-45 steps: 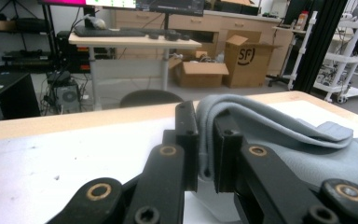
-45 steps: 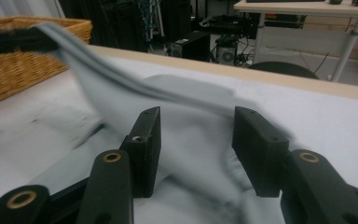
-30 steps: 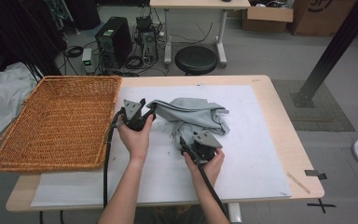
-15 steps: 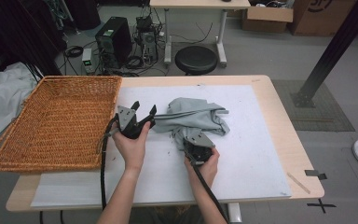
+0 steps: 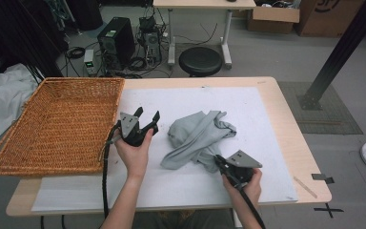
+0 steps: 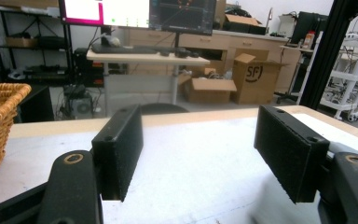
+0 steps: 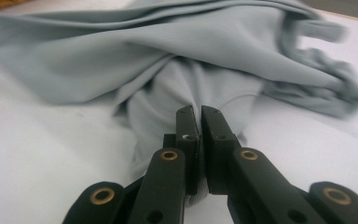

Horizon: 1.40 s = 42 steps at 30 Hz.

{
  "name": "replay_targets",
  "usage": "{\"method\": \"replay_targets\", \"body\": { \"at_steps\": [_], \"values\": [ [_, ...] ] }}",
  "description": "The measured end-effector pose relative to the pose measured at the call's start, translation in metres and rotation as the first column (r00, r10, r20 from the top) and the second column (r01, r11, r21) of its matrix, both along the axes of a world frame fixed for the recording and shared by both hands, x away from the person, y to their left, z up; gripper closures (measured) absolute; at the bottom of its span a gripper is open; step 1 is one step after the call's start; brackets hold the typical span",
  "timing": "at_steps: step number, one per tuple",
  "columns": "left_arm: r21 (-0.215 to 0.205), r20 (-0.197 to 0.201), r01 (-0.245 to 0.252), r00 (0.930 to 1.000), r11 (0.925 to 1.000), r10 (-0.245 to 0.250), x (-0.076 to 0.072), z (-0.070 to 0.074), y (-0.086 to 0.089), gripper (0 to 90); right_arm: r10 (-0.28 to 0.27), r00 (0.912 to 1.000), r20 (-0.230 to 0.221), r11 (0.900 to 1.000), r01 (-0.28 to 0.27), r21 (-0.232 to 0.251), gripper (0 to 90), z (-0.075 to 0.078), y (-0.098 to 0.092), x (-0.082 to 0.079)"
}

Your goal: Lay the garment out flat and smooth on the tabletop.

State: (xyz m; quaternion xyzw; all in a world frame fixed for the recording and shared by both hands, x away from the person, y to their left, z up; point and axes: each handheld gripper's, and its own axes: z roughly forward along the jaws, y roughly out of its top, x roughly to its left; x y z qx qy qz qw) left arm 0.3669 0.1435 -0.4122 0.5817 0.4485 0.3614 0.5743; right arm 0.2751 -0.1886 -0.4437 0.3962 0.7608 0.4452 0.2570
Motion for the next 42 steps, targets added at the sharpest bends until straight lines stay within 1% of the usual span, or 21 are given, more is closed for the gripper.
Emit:
{"method": "replay_targets", "body": {
  "at_steps": [4,8,9,14,16,17,18,19,20,22,23,24,25,32,34,36,37,38,40,41,42],
  "values": [
    [0.008,0.003,0.002,1.0000,1.0000,-0.002,-0.002,0.001,0.001,33.3,-0.046,0.9989,-0.005,0.999,0.046,-0.010,87.1,0.000,-0.036,0.009],
    [0.010,0.005,-0.001,1.0000,0.9999,0.001,-0.003,0.001,0.003,33.6,-0.076,0.9970,-0.016,0.997,0.076,-0.004,87.0,0.000,-0.052,0.017],
    [0.011,0.006,-0.003,1.0000,0.9999,0.003,-0.004,0.001,0.003,33.6,-0.106,0.9941,-0.024,0.994,0.106,-0.008,87.0,0.000,-0.061,0.023],
    [0.014,0.003,-0.002,1.0000,0.9999,0.002,-0.004,-0.001,0.004,33.6,-0.125,0.9912,-0.043,0.992,0.126,0.009,85.7,0.002,-0.076,0.030],
    [0.014,0.002,-0.001,1.0000,0.9999,0.001,-0.005,-0.001,0.004,33.6,-0.121,0.9921,-0.034,0.992,0.122,0.019,78.9,0.006,-0.077,0.029],
    [0.014,0.000,0.001,1.0000,0.9999,-0.001,-0.005,-0.002,0.005,33.5,-0.134,0.9910,-0.012,0.990,0.134,0.048,73.4,0.013,-0.079,0.026],
    [0.014,0.000,0.001,1.0000,0.9999,-0.001,-0.005,-0.002,0.005,33.6,-0.134,0.9910,-0.012,0.990,0.134,0.048,73.4,0.013,-0.079,0.026],
    [0.012,-0.002,0.003,1.0000,0.9999,-0.003,-0.005,-0.003,0.005,33.6,-0.151,0.9885,0.000,0.984,0.150,0.090,68.9,0.022,-0.083,0.027],
    [0.012,-0.002,0.003,1.0000,0.9999,-0.003,-0.005,-0.003,0.005,33.5,-0.151,0.9885,0.000,0.984,0.150,0.090,68.9,0.022,-0.083,0.027],
    [0.010,-0.002,0.007,1.0000,0.9999,-0.007,-0.005,-0.003,0.004,33.6,-0.177,0.9841,0.006,0.973,0.174,0.151,65.7,0.032,-0.085,0.031],
    [0.010,-0.002,0.010,0.9999,0.9999,-0.010,-0.005,-0.004,0.003,33.5,-0.167,0.9860,-0.002,0.970,0.165,0.181,63.8,0.041,-0.078,0.042],
    [0.012,-0.001,0.013,0.9999,0.9998,-0.013,-0.005,-0.004,0.002,33.5,-0.167,0.9860,-0.002,0.970,0.165,0.181,63.8,0.041,-0.078,0.042],
    [0.016,0.001,0.018,0.9998,0.9997,-0.018,-0.006,-0.004,0.001,33.4,-0.143,0.9897,-0.009,0.971,0.142,0.190,59.9,0.047,-0.062,0.056],
    [-0.002,0.001,0.042,0.9991,0.9991,-0.042,-0.006,-0.001,-0.004,31.5,-0.102,0.9942,-0.033,0.977,0.107,0.186,57.6,0.050,-0.011,0.095],
    [0.002,0.000,0.048,0.9989,0.9989,-0.048,-0.005,-0.001,-0.006,31.5,-0.107,0.9935,-0.038,0.976,0.112,0.186,57.2,0.050,-0.008,0.098],
    [0.012,-0.002,0.057,0.9984,0.9983,-0.057,-0.004,0.001,-0.010,31.4,-0.112,0.9916,-0.066,0.970,0.123,0.209,55.7,0.049,-0.003,0.105],
    [0.013,0.005,0.065,0.9979,0.9978,-0.065,-0.004,0.002,-0.012,31.4,-0.129,0.9868,-0.098,0.971,0.146,0.192,54.4,0.045,0.004,0.114],
    [0.013,0.005,0.065,0.9979,0.9978,-0.065,-0.004,0.002,-0.012,31.4,-0.129,0.9868,-0.098,0.971,0.146,0.192,54.4,0.045,0.004,0.114],
    [0.012,0.006,0.066,0.9978,0.9978,-0.066,-0.005,0.003,-0.012,31.4,-0.149,0.9800,-0.132,0.973,0.169,0.156,53.3,0.039,0.012,0.123],
    [0.015,0.003,0.064,0.9979,0.9978,-0.064,-0.006,0.004,-0.010,31.4,-0.166,0.9731,-0.160,0.977,0.185,0.110,55.0,0.034,0.019,0.134],
    [0.015,0.003,0.064,0.9979,0.9978,-0.064,-0.006,0.004,-0.010,31.4,-0.166,0.9731,-0.160,0.977,0.185,0.110,55.0,0.034,0.019,0.134]
  ]
}}
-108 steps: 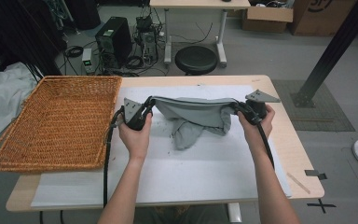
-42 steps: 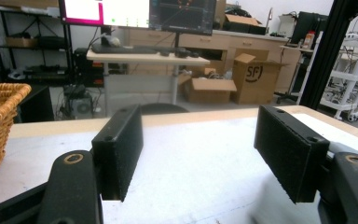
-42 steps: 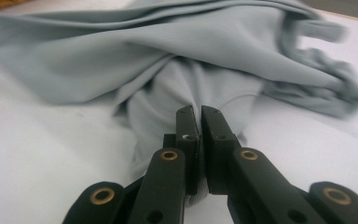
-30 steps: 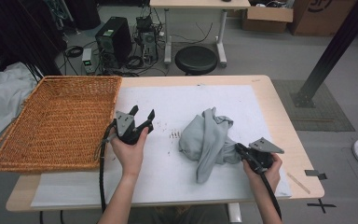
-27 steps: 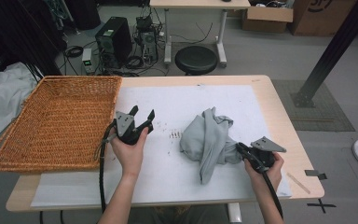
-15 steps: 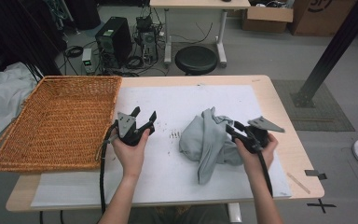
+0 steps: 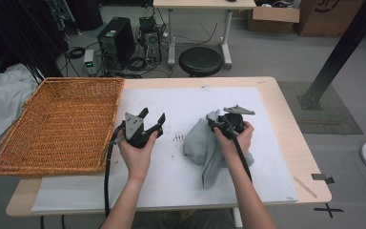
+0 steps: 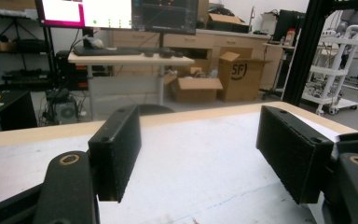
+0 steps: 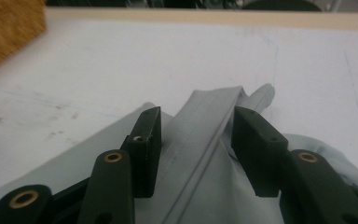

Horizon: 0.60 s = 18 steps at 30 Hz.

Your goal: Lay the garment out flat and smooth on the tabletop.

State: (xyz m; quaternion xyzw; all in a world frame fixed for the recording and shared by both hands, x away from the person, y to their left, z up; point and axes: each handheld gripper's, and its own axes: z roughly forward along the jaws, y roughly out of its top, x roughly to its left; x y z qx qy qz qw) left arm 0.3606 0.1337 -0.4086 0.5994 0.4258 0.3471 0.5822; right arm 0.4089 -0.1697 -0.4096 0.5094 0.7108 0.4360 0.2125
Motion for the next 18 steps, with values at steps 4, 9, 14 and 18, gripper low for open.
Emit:
{"method": "replay_targets", "body": {
  "at_steps": [4,9,14,18],
  "values": [
    [-0.003,0.005,-0.004,1.0000,1.0000,0.004,-0.002,0.002,0.004,31.4,0.043,0.9944,-0.097,0.998,-0.048,-0.050,79.9,-0.006,0.010,0.015],
    [-0.016,0.019,-0.019,0.9996,0.9997,0.019,-0.003,0.006,0.012,31.7,0.143,0.9848,-0.099,0.985,-0.151,-0.083,85.0,-0.005,0.033,0.020],
    [-0.022,0.026,-0.039,0.9989,0.9990,0.040,-0.004,0.009,0.021,32.0,0.300,0.9514,-0.068,0.944,-0.307,-0.124,85.3,-0.004,0.073,0.014],
    [-0.030,0.036,-0.054,0.9979,0.9981,0.055,-0.005,0.012,0.028,32.3,0.406,0.9128,-0.041,0.902,-0.408,-0.144,85.4,-0.002,0.100,0.006]
  ]
}}
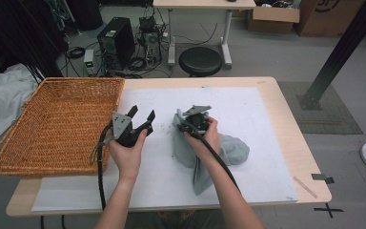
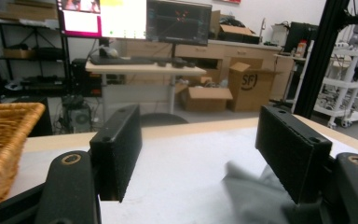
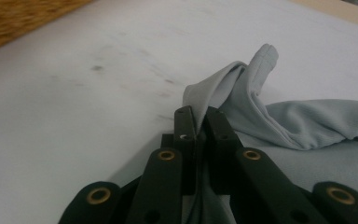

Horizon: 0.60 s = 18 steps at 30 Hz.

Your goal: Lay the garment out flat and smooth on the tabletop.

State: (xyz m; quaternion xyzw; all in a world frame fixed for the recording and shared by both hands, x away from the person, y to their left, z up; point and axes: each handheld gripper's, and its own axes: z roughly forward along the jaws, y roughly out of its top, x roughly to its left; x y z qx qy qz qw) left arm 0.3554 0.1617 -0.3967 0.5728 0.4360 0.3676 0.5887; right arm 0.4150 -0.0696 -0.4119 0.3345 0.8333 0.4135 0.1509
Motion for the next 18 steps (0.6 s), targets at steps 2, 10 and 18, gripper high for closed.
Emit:
{"method": "replay_targets", "body": {
  "at_steps": [2,10,18],
  "values": [
    [-0.005,0.002,-0.009,1.0000,0.9999,0.009,-0.001,0.003,0.005,32.3,0.116,0.9931,0.015,0.993,-0.116,0.009,85.4,0.002,0.025,-0.011],
    [-0.043,0.027,-0.036,0.9989,0.9984,0.037,-0.004,0.015,0.022,32.7,0.399,0.9171,0.007,0.915,-0.398,0.058,86.0,-0.002,0.067,-0.054],
    [-0.038,0.025,-0.028,0.9993,0.9989,0.028,-0.004,0.015,0.022,32.6,0.501,0.8642,0.052,0.860,-0.503,0.088,79.6,0.006,0.065,-0.091]
  ]
}}
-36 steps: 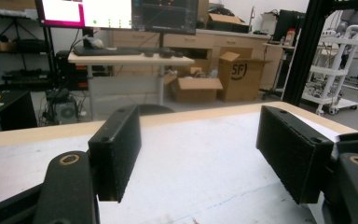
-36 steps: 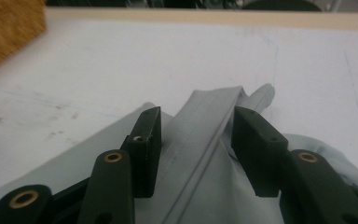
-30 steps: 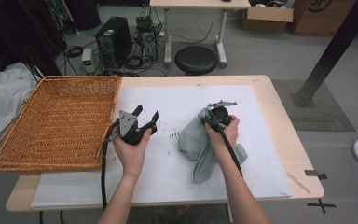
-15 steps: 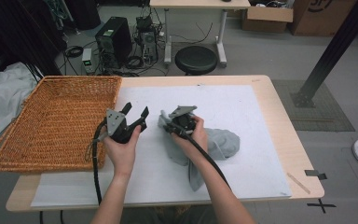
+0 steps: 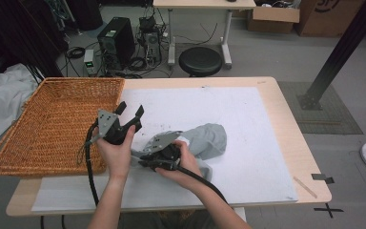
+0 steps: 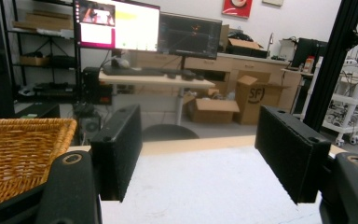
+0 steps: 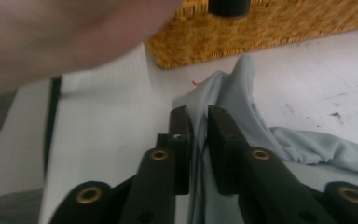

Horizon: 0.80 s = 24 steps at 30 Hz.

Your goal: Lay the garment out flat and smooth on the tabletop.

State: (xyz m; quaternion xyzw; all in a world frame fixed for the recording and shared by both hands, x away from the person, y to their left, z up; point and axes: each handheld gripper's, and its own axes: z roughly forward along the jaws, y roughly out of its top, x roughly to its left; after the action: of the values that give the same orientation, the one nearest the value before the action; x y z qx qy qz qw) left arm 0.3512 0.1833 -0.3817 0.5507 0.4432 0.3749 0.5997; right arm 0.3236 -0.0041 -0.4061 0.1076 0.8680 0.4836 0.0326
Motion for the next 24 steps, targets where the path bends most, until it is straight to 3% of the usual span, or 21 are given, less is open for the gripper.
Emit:
{"method": "replay_targets", "body": {
  "at_steps": [1,2,3,4,7,8,9,10,12,13,14,15,16,17,18,19,22,23,24],
  "values": [
    [-0.002,0.000,0.003,1.0000,1.0000,-0.003,0.000,0.000,-0.001,32.6,-0.009,0.9999,-0.011,0.998,0.010,0.060,78.3,0.007,-0.016,-0.003],
    [-0.002,0.000,0.003,1.0000,1.0000,-0.003,0.000,0.000,-0.001,32.6,-0.009,0.9999,-0.011,0.998,0.010,0.060,78.3,0.007,-0.016,-0.003],
    [-0.005,-0.001,0.004,1.0000,1.0000,-0.004,0.001,0.000,-0.001,32.6,-0.024,0.9995,-0.018,0.992,0.026,0.122,75.2,0.015,-0.039,-0.006],
    [-0.006,-0.001,0.006,1.0000,1.0000,-0.006,0.002,-0.001,-0.002,32.6,-0.042,0.9988,-0.023,0.988,0.045,0.148,74.2,0.020,-0.052,-0.007],
    [0.004,-0.019,0.020,0.9996,0.9998,-0.020,0.006,-0.003,-0.006,32.5,-0.136,0.9906,-0.009,0.971,0.135,0.197,71.6,0.032,-0.097,-0.005],
    [0.004,-0.019,0.020,0.9996,0.9998,-0.020,0.006,-0.003,-0.006,32.4,-0.136,0.9906,-0.009,0.971,0.135,0.197,71.6,0.032,-0.097,-0.005],
    [0.005,-0.028,0.029,0.9992,0.9996,-0.029,0.007,-0.005,-0.010,32.3,-0.242,0.9703,-0.005,0.950,0.238,0.204,68.2,0.034,-0.130,0.004],
    [0.005,-0.028,0.029,0.9992,0.9996,-0.029,0.007,-0.005,-0.010,32.2,-0.242,0.9703,-0.005,0.950,0.238,0.204,68.2,0.034,-0.130,0.004],
    [0.008,-0.036,0.041,0.9985,0.9991,-0.041,0.009,-0.007,-0.014,32.2,-0.361,0.9325,-0.018,0.915,0.358,0.188,67.9,0.032,-0.162,0.018],
    [0.015,-0.042,0.046,0.9981,0.9988,-0.045,0.009,-0.008,-0.017,32.1,-0.412,0.9108,-0.032,0.892,0.410,0.192,67.0,0.029,-0.176,0.025],
    [0.023,-0.052,0.055,0.9972,0.9982,-0.053,0.010,-0.011,-0.021,32.1,-0.520,0.8525,-0.057,0.837,0.521,0.167,65.7,0.023,-0.200,0.041],
    [0.027,-0.058,0.062,0.9965,0.9977,-0.061,0.011,-0.012,-0.024,32.0,-0.553,0.8302,-0.073,0.816,0.557,0.153,65.5,0.019,-0.207,0.046],
    [0.027,-0.058,0.062,0.9965,0.9977,-0.061,0.011,-0.012,-0.024,31.9,-0.553,0.8302,-0.073,0.816,0.557,0.153,65.5,0.019,-0.207,0.046],
    [0.030,-0.061,0.066,0.9961,0.9974,-0.064,0.012,-0.013,-0.026,31.9,-0.597,0.7972,-0.087,0.787,0.604,0.127,64.8,0.014,-0.215,0.055],
    [0.034,-0.065,0.073,0.9954,0.9968,-0.070,0.012,-0.014,-0.028,31.8,-0.614,0.7827,-0.099,0.775,0.622,0.110,64.7,0.009,-0.219,0.061],
    [0.041,-0.075,0.090,0.9934,0.9951,-0.086,0.013,-0.017,-0.032,31.9,-0.636,0.7593,-0.138,0.757,0.649,0.082,63.8,-0.001,-0.223,0.070],
    [0.051,-0.088,0.106,0.9910,0.9930,-0.101,0.014,-0.020,-0.036,31.9,-0.654,0.7325,-0.188,0.740,0.672,0.042,61.9,-0.015,-0.222,0.079],
    [0.068,-0.108,0.127,0.9870,0.9896,-0.119,0.015,-0.024,-0.039,31.8,-0.651,0.7266,-0.218,0.739,0.673,0.036,61.3,-0.020,-0.221,0.082],
    [0.068,-0.108,0.127,0.9870,0.9896,-0.119,0.015,-0.024,-0.039,31.6,-0.651,0.7266,-0.218,0.739,0.673,0.036,61.3,-0.020,-0.221,0.082]
  ]
}}
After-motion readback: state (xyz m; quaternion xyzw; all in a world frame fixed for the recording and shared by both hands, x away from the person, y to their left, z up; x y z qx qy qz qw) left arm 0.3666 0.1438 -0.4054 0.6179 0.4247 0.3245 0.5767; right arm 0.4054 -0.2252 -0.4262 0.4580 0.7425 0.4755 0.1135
